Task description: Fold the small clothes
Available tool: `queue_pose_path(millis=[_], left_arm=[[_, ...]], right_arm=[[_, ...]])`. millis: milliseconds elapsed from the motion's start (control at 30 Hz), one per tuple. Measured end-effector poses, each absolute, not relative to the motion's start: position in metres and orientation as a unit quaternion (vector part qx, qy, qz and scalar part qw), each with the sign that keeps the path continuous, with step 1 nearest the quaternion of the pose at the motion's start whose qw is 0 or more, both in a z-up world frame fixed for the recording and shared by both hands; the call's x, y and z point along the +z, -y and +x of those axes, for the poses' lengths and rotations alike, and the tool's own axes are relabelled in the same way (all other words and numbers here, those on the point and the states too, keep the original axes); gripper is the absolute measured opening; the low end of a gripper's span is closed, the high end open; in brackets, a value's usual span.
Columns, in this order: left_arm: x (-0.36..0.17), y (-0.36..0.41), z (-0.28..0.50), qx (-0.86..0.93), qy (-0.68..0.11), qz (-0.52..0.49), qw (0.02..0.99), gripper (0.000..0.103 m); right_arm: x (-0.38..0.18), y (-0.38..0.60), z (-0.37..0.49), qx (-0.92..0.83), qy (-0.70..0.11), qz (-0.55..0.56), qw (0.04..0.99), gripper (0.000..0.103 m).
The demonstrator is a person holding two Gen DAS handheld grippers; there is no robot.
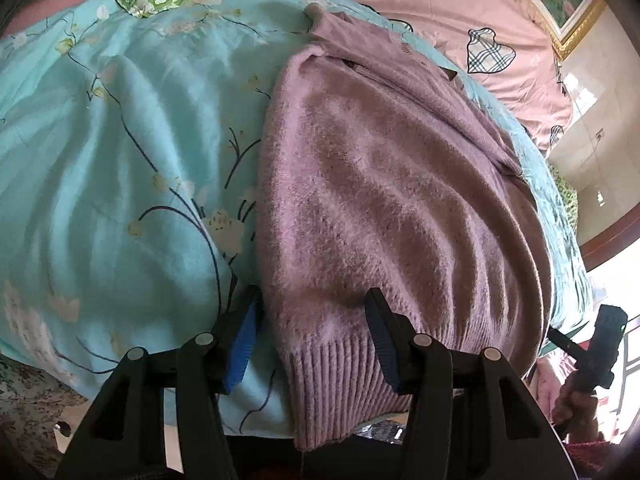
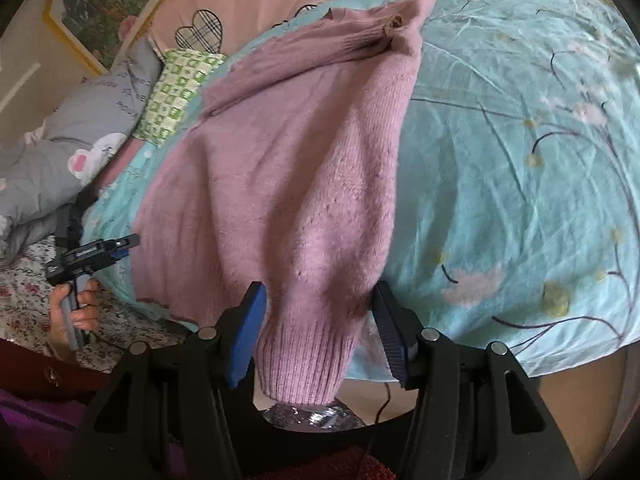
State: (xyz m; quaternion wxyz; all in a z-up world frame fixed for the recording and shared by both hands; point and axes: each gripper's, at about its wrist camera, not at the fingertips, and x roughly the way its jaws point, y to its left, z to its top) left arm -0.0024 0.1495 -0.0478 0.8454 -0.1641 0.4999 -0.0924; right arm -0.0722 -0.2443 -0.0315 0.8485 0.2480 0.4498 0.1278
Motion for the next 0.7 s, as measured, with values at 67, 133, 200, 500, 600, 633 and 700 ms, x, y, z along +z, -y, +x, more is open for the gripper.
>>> queue_pose_path(millis=[67,133,200,500,600,633,700], left_arm=[[-0.048,-0.146,-0.001,-0.097,-0.497,-0.166,0.846,0.053],[-0.047,-0.140,0.000,-0.099,-0.495,-0.154,0.849,0.050],[-0.047,-0.135,0.000,-0.101,-0.495,-0.134,0.853,0.040],[-0.043,-0.149,-0.008,-0.099,-0.495,-0.136,0.853,0.003],[-0.033,-0.166,-0.018,-0.100,-0.481,-0.158,0.856,0.003],[-0.034,-0.169,-0.018,-0.100,-0.482,-0.160,0.856,0.003],[-0.044,-0.172,-0.015,-0.090,-0.492,-0.154,0.852,0.003]], right_arm=[[-0.035,0.248,-0.076,0.146,-0.439,0.261,0.847,0.056],[-0.041,0.252,-0.077,0.172,-0.431,0.284,0.839,0.052],[-0.050,0.250,-0.077,0.197,-0.433,0.303,0.826,0.039],[-0.070,0.248,-0.080,0.212,-0.431,0.350,0.805,0.010],[-0.044,0.270,-0.096,0.230,-0.372,0.373,0.818,0.009],[-0.040,0.276,-0.099,0.235,-0.362,0.381,0.818,0.008],[-0.039,0.281,-0.100,0.236,-0.364,0.379,0.817,0.007]])
